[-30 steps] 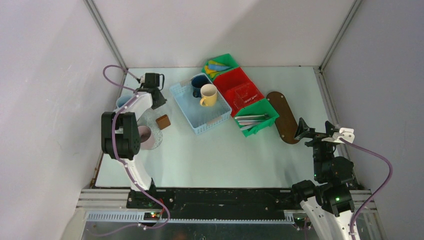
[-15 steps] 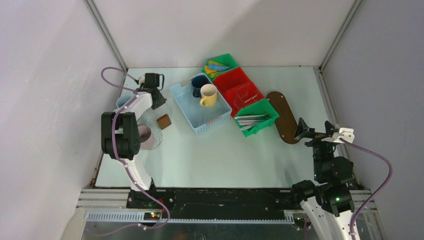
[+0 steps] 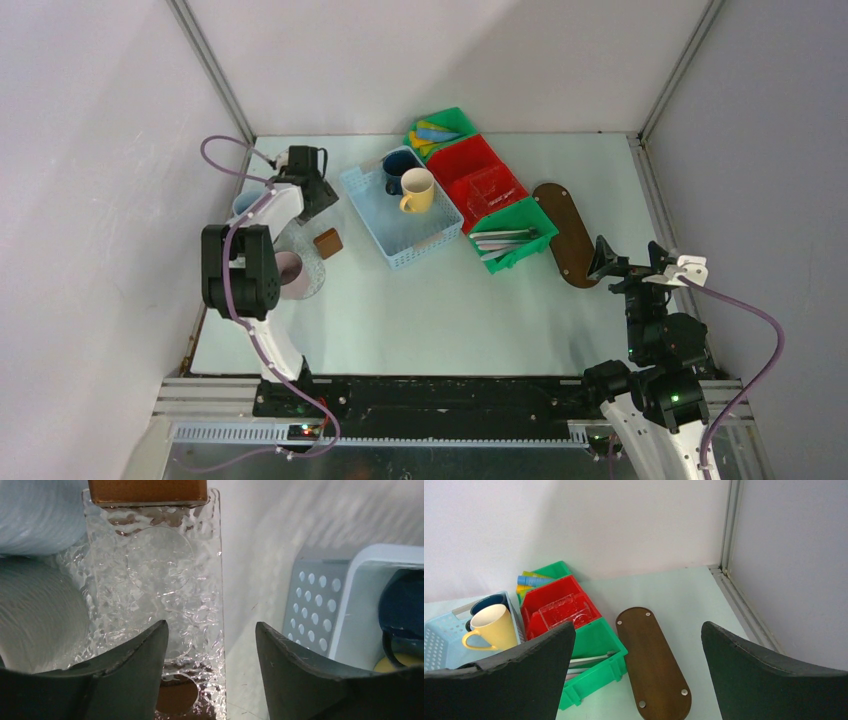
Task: Prepare toiletry sets of a toothbrush and toothpaste on the tray
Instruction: Adjust the toothpaste holder at the center of the board, then pick up the cup from the storage box.
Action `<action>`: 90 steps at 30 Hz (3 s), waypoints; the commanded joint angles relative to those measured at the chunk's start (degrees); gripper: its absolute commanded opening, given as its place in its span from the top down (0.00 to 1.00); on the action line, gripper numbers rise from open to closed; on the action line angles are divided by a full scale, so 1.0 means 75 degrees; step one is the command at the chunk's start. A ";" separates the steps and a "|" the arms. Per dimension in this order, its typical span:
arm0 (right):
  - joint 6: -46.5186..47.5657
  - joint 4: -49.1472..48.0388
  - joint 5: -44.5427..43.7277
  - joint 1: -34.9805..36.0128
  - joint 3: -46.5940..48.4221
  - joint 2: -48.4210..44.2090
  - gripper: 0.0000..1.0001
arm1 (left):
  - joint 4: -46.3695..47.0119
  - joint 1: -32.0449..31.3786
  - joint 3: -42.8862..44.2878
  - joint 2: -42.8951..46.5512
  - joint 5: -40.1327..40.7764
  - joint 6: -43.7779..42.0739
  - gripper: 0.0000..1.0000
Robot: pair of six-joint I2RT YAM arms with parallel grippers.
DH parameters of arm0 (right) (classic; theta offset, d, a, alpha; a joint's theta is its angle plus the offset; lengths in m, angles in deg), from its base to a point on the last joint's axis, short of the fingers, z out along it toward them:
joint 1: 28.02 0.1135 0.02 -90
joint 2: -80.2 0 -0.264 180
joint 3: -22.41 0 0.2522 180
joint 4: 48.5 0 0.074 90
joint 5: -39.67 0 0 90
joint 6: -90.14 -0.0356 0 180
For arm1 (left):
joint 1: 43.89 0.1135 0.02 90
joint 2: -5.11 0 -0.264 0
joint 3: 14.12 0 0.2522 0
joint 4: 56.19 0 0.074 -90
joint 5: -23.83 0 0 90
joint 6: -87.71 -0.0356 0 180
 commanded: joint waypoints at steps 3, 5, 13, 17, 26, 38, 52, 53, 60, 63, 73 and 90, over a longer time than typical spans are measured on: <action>0.0005 -0.0324 0.0290 0.0032 0.0061 0.0198 0.01 | -0.0036 -0.0091 0.0234 0.0940 -0.0232 0.0030 0.22; -0.0087 -0.0307 0.0426 0.0033 0.0131 0.0330 0.01 | -0.0080 -0.0182 0.0248 0.1177 -0.0264 0.0012 0.17; -0.0672 0.0490 0.1137 0.0006 0.1145 0.1829 0.01 | -0.0285 -0.0726 0.0289 0.2302 -0.0475 -0.0530 0.02; -0.0971 0.1058 0.1622 -0.0022 0.1797 0.3015 0.01 | -0.0485 -0.1301 0.0506 0.2570 -0.0534 -0.1117 0.00; -0.1425 0.1594 0.2702 -0.0061 0.2356 0.4443 0.00 | -0.0911 -0.2574 0.2054 0.1310 -0.0574 -0.2229 0.03; -0.1473 0.1857 0.2780 -0.0090 0.2357 0.4727 0.01 | -0.0679 -0.2764 0.3662 -0.1022 -0.1101 -0.1757 0.28; -0.1538 0.1942 0.2899 -0.0098 0.2358 0.4891 0.01 | -0.0588 -0.2780 0.4348 -0.2421 -0.1262 -0.1243 0.64; -0.1545 0.1933 0.2923 -0.0100 0.2358 0.4904 0.01 | -0.0586 -0.2786 0.4282 -0.2439 -0.1263 -0.1227 0.67; -0.1619 0.1734 0.3254 -0.0094 0.2363 0.5044 0.01 | -0.0595 -0.2797 0.3943 -0.2248 -0.1442 -0.1260 0.96; -0.1570 0.1763 0.3409 -0.0084 0.2428 0.5183 0.01 | -0.0398 -0.2830 0.3510 -0.1708 -0.1478 -0.1311 1.00; -0.1281 0.1695 0.3764 0.0436 0.3208 0.5901 0.00 | -0.0742 -0.3079 0.3054 -0.0314 -0.1203 -0.1826 1.00; -0.1326 0.2020 0.3221 0.1984 0.5771 0.8663 0.11 | -0.1671 -0.4509 0.2655 0.1287 -0.0028 -0.2736 1.00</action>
